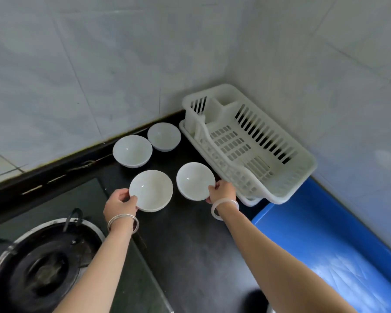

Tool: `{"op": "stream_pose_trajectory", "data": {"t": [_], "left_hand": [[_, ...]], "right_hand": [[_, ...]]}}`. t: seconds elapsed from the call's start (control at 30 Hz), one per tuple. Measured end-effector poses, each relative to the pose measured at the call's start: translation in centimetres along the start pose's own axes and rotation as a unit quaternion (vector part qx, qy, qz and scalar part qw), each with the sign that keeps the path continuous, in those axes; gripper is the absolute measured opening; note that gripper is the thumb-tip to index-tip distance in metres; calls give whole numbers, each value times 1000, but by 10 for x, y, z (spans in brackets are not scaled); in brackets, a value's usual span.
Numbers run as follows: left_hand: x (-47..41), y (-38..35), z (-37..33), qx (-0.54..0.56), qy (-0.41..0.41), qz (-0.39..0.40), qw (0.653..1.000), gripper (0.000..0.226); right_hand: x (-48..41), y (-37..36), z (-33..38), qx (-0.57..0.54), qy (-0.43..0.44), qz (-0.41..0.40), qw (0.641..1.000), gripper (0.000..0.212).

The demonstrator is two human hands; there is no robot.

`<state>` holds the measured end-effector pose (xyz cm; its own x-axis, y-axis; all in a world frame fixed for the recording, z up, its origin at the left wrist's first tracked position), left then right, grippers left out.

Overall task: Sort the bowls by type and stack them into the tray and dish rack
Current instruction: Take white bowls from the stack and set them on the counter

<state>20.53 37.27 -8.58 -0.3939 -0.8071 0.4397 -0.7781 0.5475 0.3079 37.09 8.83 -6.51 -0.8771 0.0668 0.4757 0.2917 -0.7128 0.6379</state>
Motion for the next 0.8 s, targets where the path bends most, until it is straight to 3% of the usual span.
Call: {"op": "stream_pose_trajectory", "data": {"t": [0.37, 0.47, 0.57, 0.67, 0.8], "left_hand": [[-20, -3, 16, 54, 31, -25, 998, 23], [-21, -7, 20, 72, 35, -15, 997, 25], [-19, -18, 30, 124, 78, 30, 989, 30], [-10, -29, 43, 173, 137, 81, 972, 36], [0, -37, 47, 260, 161, 101, 947, 39]], "right_hand": [[-19, -32, 8, -1, -39, -7, 999, 5], [-21, -37, 7, -30, -49, -3, 998, 5], [-18, -47, -3, -112, -80, 22, 990, 21], [-7, -64, -16, -225, -126, 72, 964, 37], [6, -85, -22, -423, -162, 111, 885, 53]]}}
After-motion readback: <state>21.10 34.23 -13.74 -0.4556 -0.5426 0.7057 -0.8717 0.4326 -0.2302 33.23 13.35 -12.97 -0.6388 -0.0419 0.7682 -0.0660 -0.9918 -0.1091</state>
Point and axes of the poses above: each hand's wrist, its own x-axis away from the middle knuckle, its own y-axis out of the back of the hand, z = x × y, the point moved 10 cm from there along -x, towards the middle knuckle, and after that the axes turned 3 degrees about x, right-handed, at the moved point
